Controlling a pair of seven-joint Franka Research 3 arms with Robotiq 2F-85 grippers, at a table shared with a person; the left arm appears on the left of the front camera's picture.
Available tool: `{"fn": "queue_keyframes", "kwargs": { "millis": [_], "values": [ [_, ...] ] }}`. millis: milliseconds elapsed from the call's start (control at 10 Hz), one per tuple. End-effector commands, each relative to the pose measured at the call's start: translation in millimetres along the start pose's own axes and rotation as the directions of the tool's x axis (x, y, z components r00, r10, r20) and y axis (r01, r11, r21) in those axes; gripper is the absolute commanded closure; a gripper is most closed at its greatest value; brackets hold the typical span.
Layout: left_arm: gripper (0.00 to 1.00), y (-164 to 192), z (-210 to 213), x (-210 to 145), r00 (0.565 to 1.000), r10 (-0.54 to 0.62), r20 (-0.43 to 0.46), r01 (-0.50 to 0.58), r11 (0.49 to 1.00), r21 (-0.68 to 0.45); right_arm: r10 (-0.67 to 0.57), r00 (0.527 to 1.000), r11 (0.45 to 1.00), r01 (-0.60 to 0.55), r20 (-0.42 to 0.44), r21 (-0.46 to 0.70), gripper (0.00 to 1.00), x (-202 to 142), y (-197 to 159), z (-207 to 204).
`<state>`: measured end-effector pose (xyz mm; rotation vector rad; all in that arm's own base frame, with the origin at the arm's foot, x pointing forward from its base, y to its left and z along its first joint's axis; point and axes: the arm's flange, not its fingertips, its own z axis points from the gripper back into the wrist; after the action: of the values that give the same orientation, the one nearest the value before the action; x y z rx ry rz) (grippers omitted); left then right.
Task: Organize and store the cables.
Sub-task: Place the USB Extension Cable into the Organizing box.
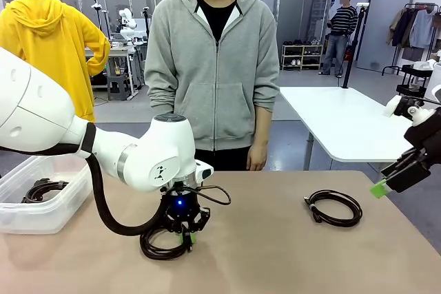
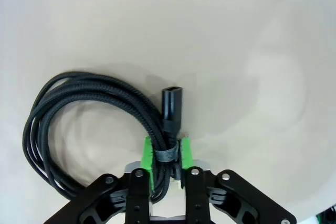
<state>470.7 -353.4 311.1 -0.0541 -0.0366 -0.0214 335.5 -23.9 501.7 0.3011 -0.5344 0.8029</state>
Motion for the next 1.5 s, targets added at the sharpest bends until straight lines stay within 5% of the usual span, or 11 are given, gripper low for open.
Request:
{"fn": "queue_keyframes", "kwargs": {
  "millis": [0, 300, 800, 1400],
  "values": [
    [1.0, -7.2, 3.1, 3.4, 1.0, 0.024, 0.015, -0.025, 0.998, 0.057, -0.024, 1.0, 1.0, 0.024, 0.001, -0.013, 0.0, 3.8, 0.5, -0.8],
    [1.0, -8.4, 29.7, -8.0, 0.999, -0.009, 0.044, 0.005, 0.995, 0.099, -0.024, 1.0, 1.0, 0.024, 0.001, -0.013, 0.0, 3.8, 0.5, -0.8],
    [1.0, 17.8, 130.9, -61.7, 0.976, -0.188, 0.106, 0.164, 0.965, 0.205, -0.024, 1.0, 1.0, 0.024, 0.001, -0.013, 0.0, 3.8, 0.5, -0.8],
    [1.0, 181.5, 176.1, -86.1, 0.952, -0.229, 0.203, 0.18, 0.955, 0.236, -0.024, 1.0, 1.0, 0.024, 0.001, -0.013, 0.0, 3.8, 0.5, -0.8]
  ]
}}
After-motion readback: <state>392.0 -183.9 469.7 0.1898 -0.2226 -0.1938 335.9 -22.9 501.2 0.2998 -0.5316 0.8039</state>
